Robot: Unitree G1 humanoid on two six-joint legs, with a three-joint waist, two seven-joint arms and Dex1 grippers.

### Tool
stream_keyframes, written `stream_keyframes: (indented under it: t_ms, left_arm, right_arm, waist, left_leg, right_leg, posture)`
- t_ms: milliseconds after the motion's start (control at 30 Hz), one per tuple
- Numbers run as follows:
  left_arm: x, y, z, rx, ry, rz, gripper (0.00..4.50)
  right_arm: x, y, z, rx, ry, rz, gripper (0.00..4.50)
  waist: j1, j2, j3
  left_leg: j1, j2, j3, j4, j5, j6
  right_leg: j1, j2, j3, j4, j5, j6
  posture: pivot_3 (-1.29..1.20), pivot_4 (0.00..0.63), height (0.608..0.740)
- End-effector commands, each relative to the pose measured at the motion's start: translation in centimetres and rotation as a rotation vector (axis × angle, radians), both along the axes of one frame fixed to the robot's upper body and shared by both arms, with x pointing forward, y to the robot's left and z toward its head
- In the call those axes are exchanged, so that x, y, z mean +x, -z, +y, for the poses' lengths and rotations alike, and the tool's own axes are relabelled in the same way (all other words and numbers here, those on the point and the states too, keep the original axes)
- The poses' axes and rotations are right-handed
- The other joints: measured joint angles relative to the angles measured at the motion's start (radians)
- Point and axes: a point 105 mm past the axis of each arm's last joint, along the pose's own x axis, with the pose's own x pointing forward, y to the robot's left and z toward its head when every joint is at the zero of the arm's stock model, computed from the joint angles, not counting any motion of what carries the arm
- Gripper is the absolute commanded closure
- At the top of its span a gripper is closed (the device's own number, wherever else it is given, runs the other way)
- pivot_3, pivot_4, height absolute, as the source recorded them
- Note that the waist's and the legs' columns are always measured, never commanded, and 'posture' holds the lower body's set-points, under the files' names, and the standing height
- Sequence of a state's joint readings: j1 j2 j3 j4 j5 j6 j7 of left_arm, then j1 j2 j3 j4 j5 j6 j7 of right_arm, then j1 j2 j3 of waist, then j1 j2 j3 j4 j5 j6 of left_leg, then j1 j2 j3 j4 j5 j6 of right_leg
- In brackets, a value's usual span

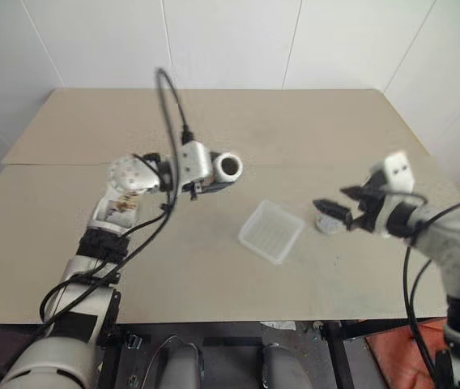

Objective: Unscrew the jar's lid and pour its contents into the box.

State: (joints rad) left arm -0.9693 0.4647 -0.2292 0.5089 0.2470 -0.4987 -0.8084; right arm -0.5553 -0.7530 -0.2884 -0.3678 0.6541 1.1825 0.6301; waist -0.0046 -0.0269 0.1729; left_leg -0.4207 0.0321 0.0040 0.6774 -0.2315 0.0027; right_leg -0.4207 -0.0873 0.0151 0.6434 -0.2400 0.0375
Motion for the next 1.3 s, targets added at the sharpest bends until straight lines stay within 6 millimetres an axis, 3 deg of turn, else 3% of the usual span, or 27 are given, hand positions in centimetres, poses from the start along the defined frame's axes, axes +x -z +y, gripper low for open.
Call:
stream_keyframes:
  t_ms: [33, 133, 200, 333, 467, 800, 933, 1000, 1133, 1233, 1300]
  left_arm:
    - [-0.7, -2.3, -3.2, 0.245, 0.075, -0.604, 2.48]
    - [-1.0, -1.6, -6.0, 0.435, 0.206, -0.991, 2.48]
    - [-1.6, 0.2, -7.8, 0.499, 0.316, -1.088, 2.48]
    - [-2.2, 2.9, -9.3, 0.554, 0.431, -1.141, 2.48]
    - [-1.4, 4.4, -9.7, 0.626, 0.424, -1.186, 2.48]
    - [-1.4, 3.3, -10.4, 0.564, 0.377, -1.278, 2.48]
    - [-1.2, 3.9, -9.6, 0.55, 0.355, -1.154, 2.48]
    - [-1.0, 3.6, -8.8, 0.481, 0.303, -1.003, 2.48]
    - [0.6, 1.7, -5.6, 0.178, 0.047, -0.518, 2.48]
    - [1.9, 0.8, -3.1, 0.01, -0.104, -0.271, 2.48]
    - [2.6, 0.3, -1.5, -0.229, -0.219, 0.043, 2.48]
  right_arm:
    - [-1.7, -0.5, 1.4, 0.006, -0.146, 0.116, 0.02]
    - [-2.3, -0.6, 1.7, -0.022, -0.195, 0.16, 0.02]
    - [-2.3, -0.5, 1.6, -0.041, -0.196, 0.172, 0.02]
    - [-2.3, -1.3, 1.5, -0.011, -0.195, 0.144, 0.02]
    - [-2.8, -2.4, 1.3, 0.025, -0.182, 0.104, 0.02]
    - [-3.7, -2.7, 1.4, 0.03, -0.178, 0.089, 0.02]
    - [-3.5, -2.6, 1.7, 0.029, -0.19, 0.088, 0.02]
    - [-3.4, -2.6, 1.8, 0.032, -0.198, 0.083, 0.02]
    - [-3.1, -2.4, 2.4, 0.021, -0.218, 0.052, 0.02]
    - [-3.0, -2.6, 2.9, 0.017, -0.241, 0.004, 0.02]
    - [-3.0, -2.5, 3.4, -0.005, -0.266, -0.032, 0.02]
  waist:
    - [0.005, 0.0, 0.0]
    - [0.015, 0.0, 0.0]
    - [0.018, 0.0, 0.0]
    - [0.017, 0.0, 0.0]
    - [0.015, 0.0, 0.0]
    - [0.017, 0.0, 0.0]
    - [0.016, 0.0, 0.0]
    - [0.013, 0.0, 0.0]
    - [0.008, 0.0, 0.0]
    - [0.003, 0.0, 0.0]
    - [0.002, 0.001, 0.0]
  left_leg:
    - [-0.001, 0.0, 0.0, 0.0, 0.0, 0.0]
    - [-0.002, -0.002, 0.0, 0.0, 0.0, 0.0]
    - [-0.002, -0.003, 0.001, 0.0, 0.0, 0.0]
    - [-0.003, -0.004, 0.002, 0.001, 0.0, 0.0]
    - [-0.005, -0.004, 0.002, 0.0, 0.0, 0.0]
    - [-0.005, -0.004, 0.002, 0.001, 0.0, 0.0]
    - [-0.005, -0.004, 0.002, 0.001, 0.0, 0.0]
    - [-0.004, -0.004, 0.002, 0.001, 0.0, 0.0]
    - [-0.004, -0.003, 0.002, 0.001, 0.0, 0.0]
    - [-0.003, -0.002, 0.003, 0.001, 0.0, 0.0]
    - [-0.003, -0.003, 0.002, 0.002, 0.0, 0.0]
  right_leg:
    - [-0.001, 0.0, 0.0, 0.0, 0.0, 0.0]
    - [-0.001, -0.002, 0.0, -0.001, 0.001, 0.001]
    - [-0.001, -0.004, 0.0, -0.001, 0.001, 0.002]
    - [-0.002, -0.005, 0.0, -0.001, 0.001, 0.003]
    - [-0.004, -0.004, 0.001, 0.004, 0.001, 0.003]
    - [-0.003, -0.005, 0.0, 0.004, 0.001, 0.003]
    - [-0.003, -0.005, 0.0, 0.004, 0.001, 0.003]
    - [-0.003, -0.005, 0.0, 0.004, 0.001, 0.003]
    - [-0.003, -0.004, 0.001, 0.004, 0.001, 0.003]
    - [-0.003, -0.004, 0.001, 0.004, 0.001, 0.003]
    - [-0.003, -0.004, 0.0, 0.004, 0.001, 0.003]
  posture:
    - [0.0, 0.15, 0.74]
    - [0.0, 0.15, 0.74]
    - [0.0, 0.15, 0.74]
    - [0.0, 0.15, 0.74]
    - [0.0, 0.15, 0.74]
    - [0.0, 0.15, 0.74]
    - [0.0, 0.15, 0.74]
    - [0.0, 0.15, 0.74]
    - [0.0, 0.15, 0.74]
    - [0.0, 0.15, 0.74]
    - [0.0, 0.15, 0.74]
